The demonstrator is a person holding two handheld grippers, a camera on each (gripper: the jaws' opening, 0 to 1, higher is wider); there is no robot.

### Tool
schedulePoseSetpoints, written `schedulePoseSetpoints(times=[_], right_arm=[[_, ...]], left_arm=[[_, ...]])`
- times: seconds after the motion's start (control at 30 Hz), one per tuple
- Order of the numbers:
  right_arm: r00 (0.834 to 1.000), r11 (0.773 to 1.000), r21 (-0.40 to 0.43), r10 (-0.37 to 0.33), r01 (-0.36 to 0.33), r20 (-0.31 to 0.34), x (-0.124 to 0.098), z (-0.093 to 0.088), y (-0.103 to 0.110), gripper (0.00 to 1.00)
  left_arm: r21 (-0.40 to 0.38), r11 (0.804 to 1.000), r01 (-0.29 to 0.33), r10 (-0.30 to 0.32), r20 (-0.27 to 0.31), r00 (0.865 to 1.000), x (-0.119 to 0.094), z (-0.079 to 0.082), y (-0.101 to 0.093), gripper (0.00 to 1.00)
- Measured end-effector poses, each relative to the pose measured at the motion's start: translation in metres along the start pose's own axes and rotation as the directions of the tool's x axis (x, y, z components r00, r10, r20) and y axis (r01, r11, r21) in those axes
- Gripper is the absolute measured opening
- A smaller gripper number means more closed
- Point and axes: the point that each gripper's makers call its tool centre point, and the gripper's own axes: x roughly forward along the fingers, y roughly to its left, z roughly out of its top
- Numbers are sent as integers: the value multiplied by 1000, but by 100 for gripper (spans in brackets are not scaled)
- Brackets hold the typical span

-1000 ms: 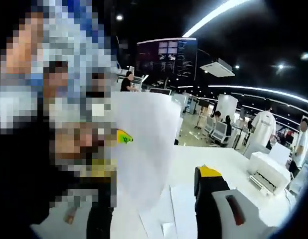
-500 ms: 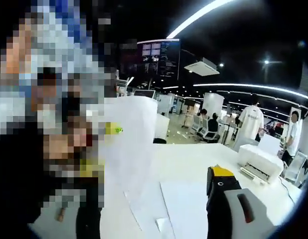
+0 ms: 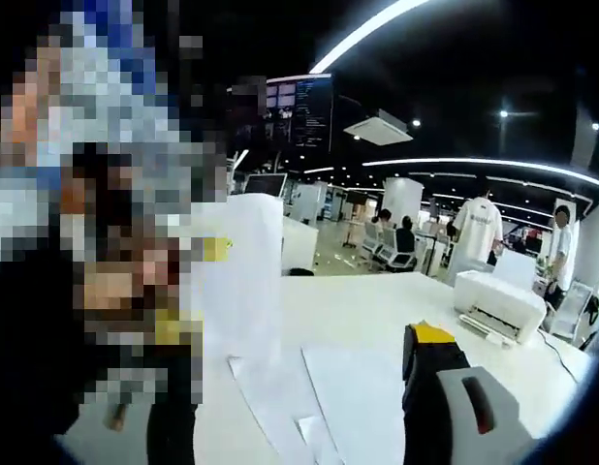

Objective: Organize the stack of printing papers by aligning and flattening the scattered papers on the table

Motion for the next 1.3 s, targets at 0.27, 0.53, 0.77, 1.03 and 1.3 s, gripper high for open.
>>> schedulePoseSetpoints(times=[0.27,0.53,0.77,1.03,1.3], right_arm=[[999,997,66,-46,45,20,-13,-14,-12,83],[997,993,96,-76,74,17,-20,-25,-15,83],[995,988,123,-93,90,20,-21,-34,-18,84],[992,979,160,-128,124,12,-22,-48,-26,84],[984,971,161,-174,178,-41,-21,-71,-35,85]], left_arm=[[-45,997,-56,56,-1,998,-6,-18,34,5],[-66,995,-78,79,15,997,-7,-33,55,5],[-49,994,-98,98,15,995,-7,-42,64,5],[-49,991,-125,124,-11,992,-9,-58,77,5],[-23,991,-130,130,3,992,-10,-59,77,5]])
